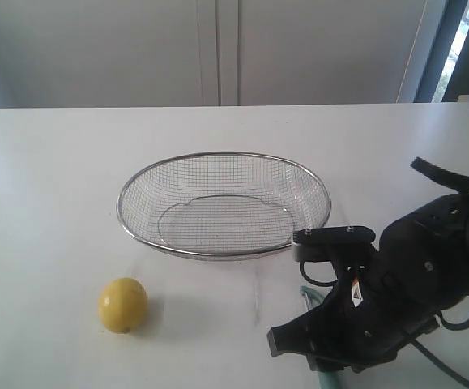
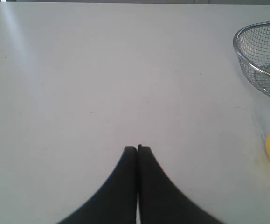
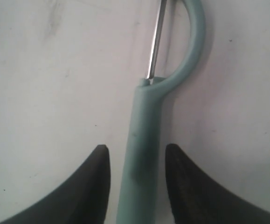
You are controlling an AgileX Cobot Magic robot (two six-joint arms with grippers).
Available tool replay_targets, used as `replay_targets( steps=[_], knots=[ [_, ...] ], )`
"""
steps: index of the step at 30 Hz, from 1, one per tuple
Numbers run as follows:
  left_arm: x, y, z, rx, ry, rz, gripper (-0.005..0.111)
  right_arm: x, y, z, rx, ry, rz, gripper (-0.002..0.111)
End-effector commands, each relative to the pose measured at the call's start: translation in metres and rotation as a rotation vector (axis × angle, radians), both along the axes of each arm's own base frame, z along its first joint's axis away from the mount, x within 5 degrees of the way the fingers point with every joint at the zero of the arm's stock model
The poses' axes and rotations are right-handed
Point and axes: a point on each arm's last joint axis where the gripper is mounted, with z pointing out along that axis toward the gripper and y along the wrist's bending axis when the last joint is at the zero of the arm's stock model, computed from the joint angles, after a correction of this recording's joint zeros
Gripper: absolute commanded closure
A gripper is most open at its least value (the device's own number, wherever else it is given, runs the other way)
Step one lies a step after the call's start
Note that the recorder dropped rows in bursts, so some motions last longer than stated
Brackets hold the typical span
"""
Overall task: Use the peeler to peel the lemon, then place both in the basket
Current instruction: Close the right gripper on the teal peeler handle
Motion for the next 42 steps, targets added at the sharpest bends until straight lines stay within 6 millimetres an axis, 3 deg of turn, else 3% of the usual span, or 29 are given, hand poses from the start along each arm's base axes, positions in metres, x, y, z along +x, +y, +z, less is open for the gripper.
replay_targets(
  steps=[1, 11, 17, 42],
  knots=[
    [0.000, 0.000, -0.001, -0.001, 0.000, -0.001, 0.107, 0.000, 0.000, 0.000, 0.007, -0.007, -0.004, 0.070],
    [0.000, 0.000, -0.001, -0.001, 0.000, -0.001, 0.107, 0.001, 0.001, -0.001, 0.013, -0.017, -0.006, 0.070],
    [0.000, 0.000, -0.001, -0.001, 0.000, -0.001, 0.107, 0.002, 0.003, -0.016, -0.015, 0.033, -0.013, 0.070],
    [0.000, 0.000, -0.001, -0.001, 0.000, -0.001, 0.107, 0.003, 0.003, -0.017, -0.018, 0.034, -0.009, 0.070]
  ],
)
